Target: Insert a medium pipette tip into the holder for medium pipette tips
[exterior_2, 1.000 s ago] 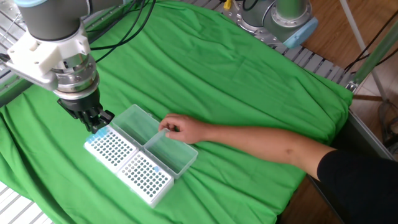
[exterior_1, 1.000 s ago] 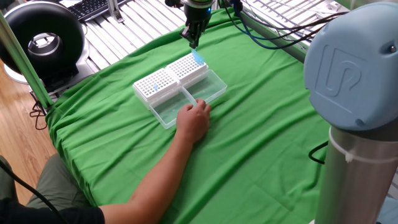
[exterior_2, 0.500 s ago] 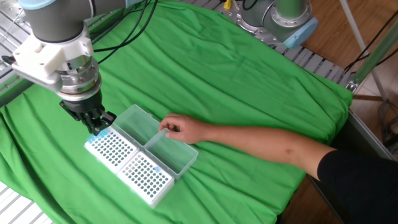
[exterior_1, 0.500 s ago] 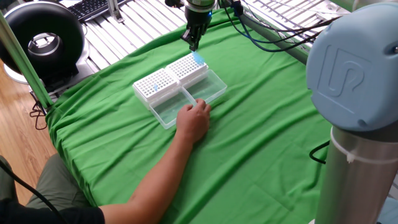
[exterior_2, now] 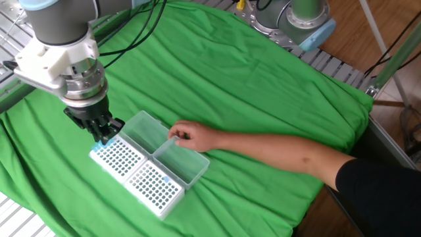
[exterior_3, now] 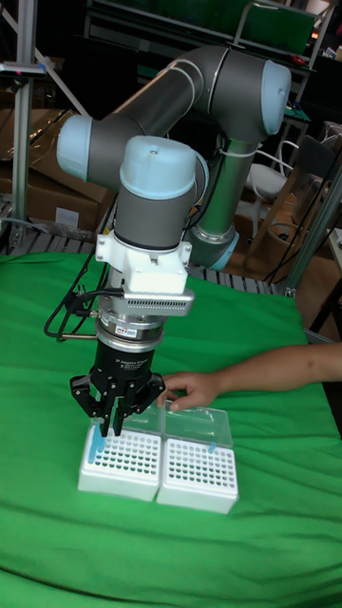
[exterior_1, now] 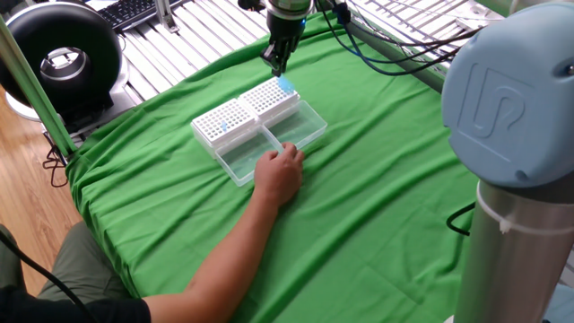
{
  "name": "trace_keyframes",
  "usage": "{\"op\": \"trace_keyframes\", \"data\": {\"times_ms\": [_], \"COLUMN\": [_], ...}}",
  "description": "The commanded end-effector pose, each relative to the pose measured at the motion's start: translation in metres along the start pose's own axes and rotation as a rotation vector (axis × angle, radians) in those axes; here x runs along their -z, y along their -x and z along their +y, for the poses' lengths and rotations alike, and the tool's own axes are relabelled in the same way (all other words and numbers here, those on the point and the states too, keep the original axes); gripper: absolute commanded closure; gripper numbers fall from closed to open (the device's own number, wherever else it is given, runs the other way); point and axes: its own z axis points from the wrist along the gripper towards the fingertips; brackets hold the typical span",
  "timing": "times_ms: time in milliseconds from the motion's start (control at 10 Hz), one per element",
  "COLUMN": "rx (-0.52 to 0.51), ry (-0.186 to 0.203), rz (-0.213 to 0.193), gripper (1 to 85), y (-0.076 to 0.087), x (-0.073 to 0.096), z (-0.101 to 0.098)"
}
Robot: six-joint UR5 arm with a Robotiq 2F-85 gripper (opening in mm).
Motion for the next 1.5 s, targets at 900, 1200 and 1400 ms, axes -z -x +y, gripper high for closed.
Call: {"op": "trace_keyframes", "data": {"times_ms": [900,1200,1400], "rx": [-0.306,-0.347,-0.366], "ry": [0.015,0.009,0.008], "rz": [0.053,0.053,0.044], "gripper": [62.7,62.7,62.0], "y": [0.025,0.019,0.019], "x": [0.004,-0.002,-0.012], "z": [0.126,0.146,0.154]}}
